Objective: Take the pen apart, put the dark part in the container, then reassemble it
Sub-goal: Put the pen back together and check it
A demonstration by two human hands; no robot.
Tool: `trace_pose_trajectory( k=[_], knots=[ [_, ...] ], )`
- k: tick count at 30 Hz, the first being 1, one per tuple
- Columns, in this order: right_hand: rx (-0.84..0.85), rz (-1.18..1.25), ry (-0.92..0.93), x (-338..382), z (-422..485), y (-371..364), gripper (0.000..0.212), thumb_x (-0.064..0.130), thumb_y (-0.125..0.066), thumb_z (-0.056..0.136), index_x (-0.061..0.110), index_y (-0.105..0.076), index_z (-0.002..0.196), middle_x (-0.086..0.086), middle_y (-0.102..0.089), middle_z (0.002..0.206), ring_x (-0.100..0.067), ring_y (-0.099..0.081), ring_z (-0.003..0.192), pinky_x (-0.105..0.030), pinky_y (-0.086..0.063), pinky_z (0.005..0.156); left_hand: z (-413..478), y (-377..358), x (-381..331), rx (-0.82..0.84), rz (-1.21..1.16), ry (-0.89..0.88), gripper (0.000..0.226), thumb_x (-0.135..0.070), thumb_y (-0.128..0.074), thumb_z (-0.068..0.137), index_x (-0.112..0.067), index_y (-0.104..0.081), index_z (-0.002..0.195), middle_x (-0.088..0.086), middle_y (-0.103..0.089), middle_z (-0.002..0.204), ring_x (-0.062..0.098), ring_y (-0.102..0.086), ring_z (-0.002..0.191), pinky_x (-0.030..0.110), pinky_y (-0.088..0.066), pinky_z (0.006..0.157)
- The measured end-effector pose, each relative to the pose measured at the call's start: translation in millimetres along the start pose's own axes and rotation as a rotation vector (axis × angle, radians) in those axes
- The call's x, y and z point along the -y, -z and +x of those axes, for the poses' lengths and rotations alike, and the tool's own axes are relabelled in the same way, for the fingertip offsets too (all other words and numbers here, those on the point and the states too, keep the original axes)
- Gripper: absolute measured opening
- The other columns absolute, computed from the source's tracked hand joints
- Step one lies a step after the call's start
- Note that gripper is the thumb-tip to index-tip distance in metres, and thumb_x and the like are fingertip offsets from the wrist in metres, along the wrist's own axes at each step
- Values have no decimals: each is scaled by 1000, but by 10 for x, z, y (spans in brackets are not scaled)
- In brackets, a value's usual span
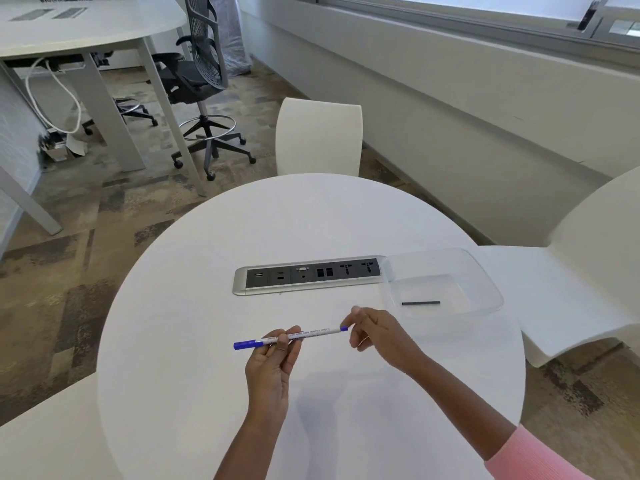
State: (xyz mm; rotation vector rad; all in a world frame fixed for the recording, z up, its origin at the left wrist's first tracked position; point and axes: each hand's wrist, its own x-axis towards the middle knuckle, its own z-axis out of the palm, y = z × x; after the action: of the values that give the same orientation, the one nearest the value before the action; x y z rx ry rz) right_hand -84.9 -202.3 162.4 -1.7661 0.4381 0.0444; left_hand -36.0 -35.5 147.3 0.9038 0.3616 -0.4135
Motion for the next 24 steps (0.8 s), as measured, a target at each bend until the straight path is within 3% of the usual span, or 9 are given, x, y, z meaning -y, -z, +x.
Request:
trace_pose_trajectory(
  k=[3,6,9,12,15,20,22,24],
  knots=[
    [-117,-111,139,-62,-50,-15,26,13,-40,95,23,-62,85,4,-58,67,-1,-53,63,-21,-47,68,7,1,-27,-14,-15,-7,15,2,-45,91,-2,-57,82,6,-74,67,13,-72,66,19,-57,59],
    [-122,-270,250,-101,-77,-22,19,8,-49,90,17,-63,98,5,-59,77,-3,-55,78,-20,-45,75,12,0,-28,-25,-22,-4,15,1,-45,91,-2,-58,83,6,-74,67,13,-72,65,19,-58,60],
    [-145,-450,385,-131,-70,-53,16,19,-50,89,13,-63,98,2,-56,79,-8,-48,78,-12,-38,70,16,-9,-25,-25,-25,4,14,1,-45,91,-2,-58,84,6,-74,67,14,-72,65,20,-58,61],
    [-211,-616,509,-166,-21,-59,30,32,-38,87,12,-60,89,-5,-59,75,-13,-43,75,-24,-40,65,14,-28,-22,-25,-36,14,15,1,-44,91,-2,-57,84,6,-74,66,13,-72,64,20,-58,60],
    [-283,-801,620,-198,39,-52,21,26,-40,88,14,-57,84,-4,-57,68,-14,-41,69,-28,-40,53,17,-40,-22,-29,-44,27,15,0,-44,92,-2,-57,84,6,-74,66,13,-72,63,19,-58,58],
    [-227,-793,642,-162,120,-25,24,19,-42,84,7,-61,76,-9,-56,62,-14,-37,66,-21,-33,58,34,-49,-8,-21,-38,26,16,0,-44,92,-2,-57,84,5,-74,66,13,-72,63,19,-58,61],
    [-177,-694,569,-106,108,-22,33,23,-40,83,3,-64,75,-10,-55,62,-15,-38,66,-18,-28,58,44,-48,-3,-6,-22,12,16,1,-43,92,-3,-56,82,5,-74,67,12,-72,65,19,-58,62],
    [-93,-609,432,-42,84,-14,34,21,-38,83,1,-65,78,0,-49,62,-14,-40,65,-17,-28,54,51,-47,-9,12,-1,-5,17,2,-43,92,-3,-55,81,4,-74,66,11,-71,66,18,-57,62]
  ],
)
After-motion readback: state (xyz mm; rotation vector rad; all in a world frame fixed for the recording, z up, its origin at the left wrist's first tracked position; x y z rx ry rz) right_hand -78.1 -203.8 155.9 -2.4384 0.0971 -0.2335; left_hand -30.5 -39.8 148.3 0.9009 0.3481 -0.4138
